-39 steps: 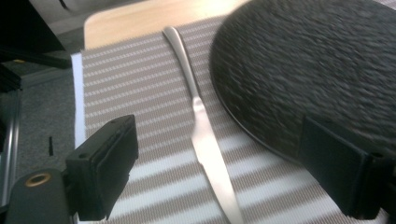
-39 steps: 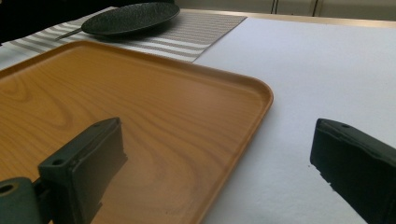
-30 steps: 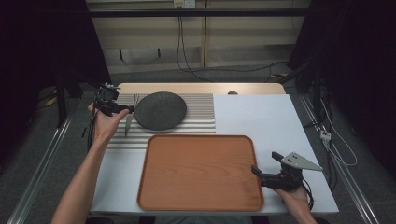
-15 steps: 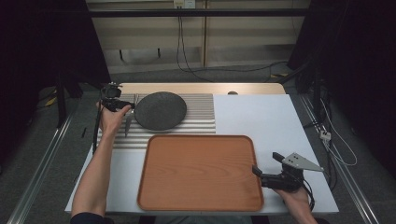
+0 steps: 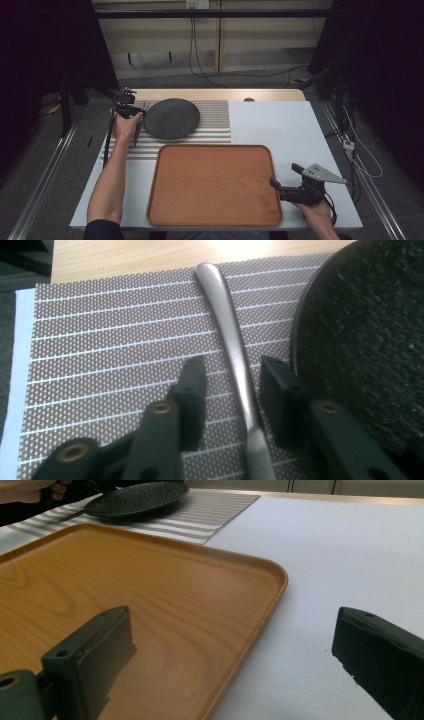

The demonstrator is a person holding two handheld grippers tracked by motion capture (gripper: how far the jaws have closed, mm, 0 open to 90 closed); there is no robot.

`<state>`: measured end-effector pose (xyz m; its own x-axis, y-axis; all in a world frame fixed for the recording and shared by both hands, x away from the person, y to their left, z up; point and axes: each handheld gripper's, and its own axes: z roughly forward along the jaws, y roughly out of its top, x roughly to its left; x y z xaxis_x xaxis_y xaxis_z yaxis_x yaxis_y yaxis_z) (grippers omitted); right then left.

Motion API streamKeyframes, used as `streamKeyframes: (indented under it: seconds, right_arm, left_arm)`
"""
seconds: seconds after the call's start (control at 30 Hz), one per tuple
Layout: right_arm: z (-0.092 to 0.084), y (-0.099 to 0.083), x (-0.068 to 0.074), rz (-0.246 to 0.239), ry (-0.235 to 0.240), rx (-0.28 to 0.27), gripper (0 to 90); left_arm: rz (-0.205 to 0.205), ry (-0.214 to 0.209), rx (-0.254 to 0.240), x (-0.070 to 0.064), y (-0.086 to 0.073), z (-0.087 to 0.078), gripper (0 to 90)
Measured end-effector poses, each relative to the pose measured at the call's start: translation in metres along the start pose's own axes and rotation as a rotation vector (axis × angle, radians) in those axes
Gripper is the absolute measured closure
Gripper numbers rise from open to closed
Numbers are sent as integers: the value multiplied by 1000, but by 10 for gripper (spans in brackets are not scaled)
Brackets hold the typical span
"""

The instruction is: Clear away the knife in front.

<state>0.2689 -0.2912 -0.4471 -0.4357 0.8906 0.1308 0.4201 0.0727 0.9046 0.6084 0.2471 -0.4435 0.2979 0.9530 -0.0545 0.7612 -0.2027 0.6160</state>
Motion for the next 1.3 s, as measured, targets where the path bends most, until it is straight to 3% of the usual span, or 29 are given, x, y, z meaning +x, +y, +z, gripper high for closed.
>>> streamKeyframes:
  seconds: [0.1,0.17,0.3,0.47,0.6,0.97,1.3]
  right_arm:
    - [0,0,0,2,0,0,27]
    - [0,0,0,2,1,0,26]
    - [0,0,0,2,1,1,26]
    - [0,0,1,8,4,1,26]
    - [0,-1,1,5,5,4,26]
    - [1,0,3,-7,2,12,27]
    - [3,0,3,-12,4,15,27]
  left_arm:
    - [-17,-29,13,3,1,2,677]
    - [-27,-48,13,2,0,3,759]
    - [-37,-58,20,2,0,4,779]
    - [-5,-28,59,2,-2,-1,792]
    - [-7,-29,78,5,-7,-8,796]
    - [35,-34,125,7,-28,-31,796]
    - [31,-30,109,7,-28,-28,786]
